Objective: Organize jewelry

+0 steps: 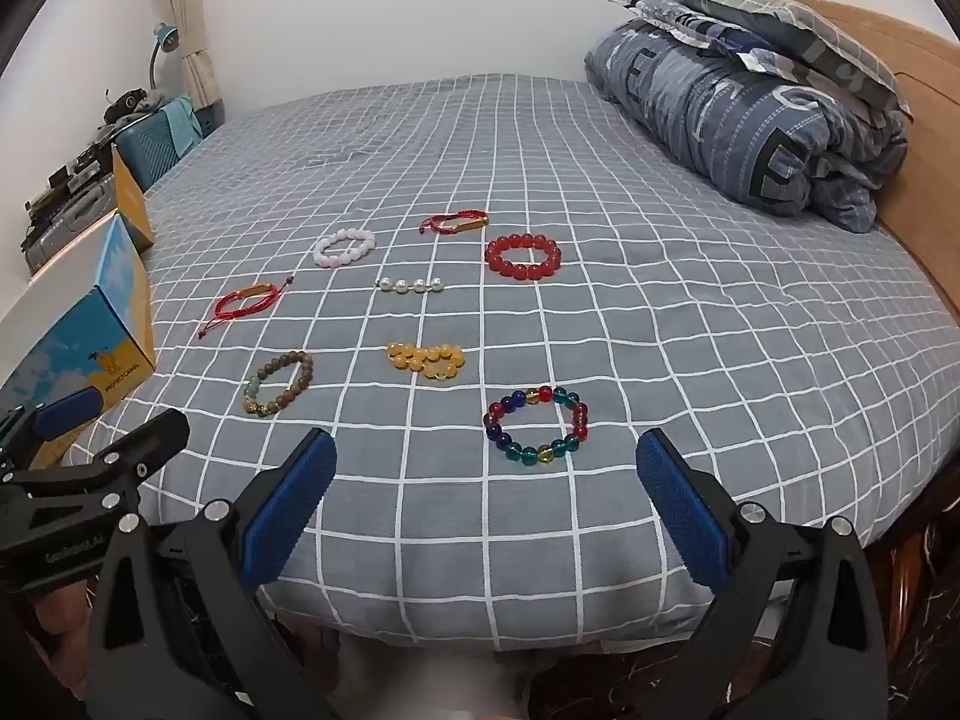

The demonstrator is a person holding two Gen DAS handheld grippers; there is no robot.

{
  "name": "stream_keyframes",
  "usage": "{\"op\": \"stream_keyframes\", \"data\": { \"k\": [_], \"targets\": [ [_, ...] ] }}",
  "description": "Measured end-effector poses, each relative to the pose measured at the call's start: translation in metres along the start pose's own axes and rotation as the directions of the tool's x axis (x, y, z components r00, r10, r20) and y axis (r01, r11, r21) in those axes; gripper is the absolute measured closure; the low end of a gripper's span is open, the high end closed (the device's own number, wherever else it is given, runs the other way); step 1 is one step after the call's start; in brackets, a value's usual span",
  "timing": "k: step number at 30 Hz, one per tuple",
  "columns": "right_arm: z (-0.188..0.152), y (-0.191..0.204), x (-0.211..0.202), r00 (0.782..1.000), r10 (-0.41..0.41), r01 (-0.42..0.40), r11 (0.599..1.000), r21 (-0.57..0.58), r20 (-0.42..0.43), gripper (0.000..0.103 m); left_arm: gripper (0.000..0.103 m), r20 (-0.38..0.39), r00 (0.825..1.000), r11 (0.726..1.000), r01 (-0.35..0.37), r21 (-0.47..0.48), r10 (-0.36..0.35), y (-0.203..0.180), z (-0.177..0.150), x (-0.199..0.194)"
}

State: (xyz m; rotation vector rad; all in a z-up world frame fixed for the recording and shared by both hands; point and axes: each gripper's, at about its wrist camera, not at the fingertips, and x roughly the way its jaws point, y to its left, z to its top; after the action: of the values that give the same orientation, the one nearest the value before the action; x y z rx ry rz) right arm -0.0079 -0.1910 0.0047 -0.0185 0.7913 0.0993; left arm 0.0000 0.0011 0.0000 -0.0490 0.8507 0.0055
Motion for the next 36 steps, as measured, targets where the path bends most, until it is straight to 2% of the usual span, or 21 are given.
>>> {"op": "stream_keyframes", "data": {
  "k": [2, 7, 17, 36],
  "targets": [
    [0.0000, 0.0000, -0.0003, 1.000, -0.001, 0.001, 1.000, 0.001, 0.003, 0.007, 0.006, -0.009, 1.000, 1.000, 0.018, -0.010, -0.018, 0.0022, 0.0003, 0.0008],
    [-0.0002, -0.0001, -0.0006, 1.000, -0.002, 0.002, 1.000, 0.000, 0.002, 0.007, 0.005, 0.005, 1.000, 1.000, -0.017, 0.004, 0.017, 0.0019, -0.0006, 0.0002],
    [-0.0005, -0.0031, 0.0002, 1.000, -0.016, 0.016, 1.000, 0.001, 0.002, 0.007, 0.005, 0.009, 1.000, 1.000, -0.012, -0.025, 0.012, 0.0036, 0.0025, -0.0028],
    [-0.0005, -0.0030, -0.0012, 1.000, -0.014, 0.015, 1.000, -0.004, 0.012, 0.007, 0.005, -0.017, 1.000, 1.000, -0.015, -0.012, 0.015, -0.0004, 0.0014, 0.0002]
  ]
}}
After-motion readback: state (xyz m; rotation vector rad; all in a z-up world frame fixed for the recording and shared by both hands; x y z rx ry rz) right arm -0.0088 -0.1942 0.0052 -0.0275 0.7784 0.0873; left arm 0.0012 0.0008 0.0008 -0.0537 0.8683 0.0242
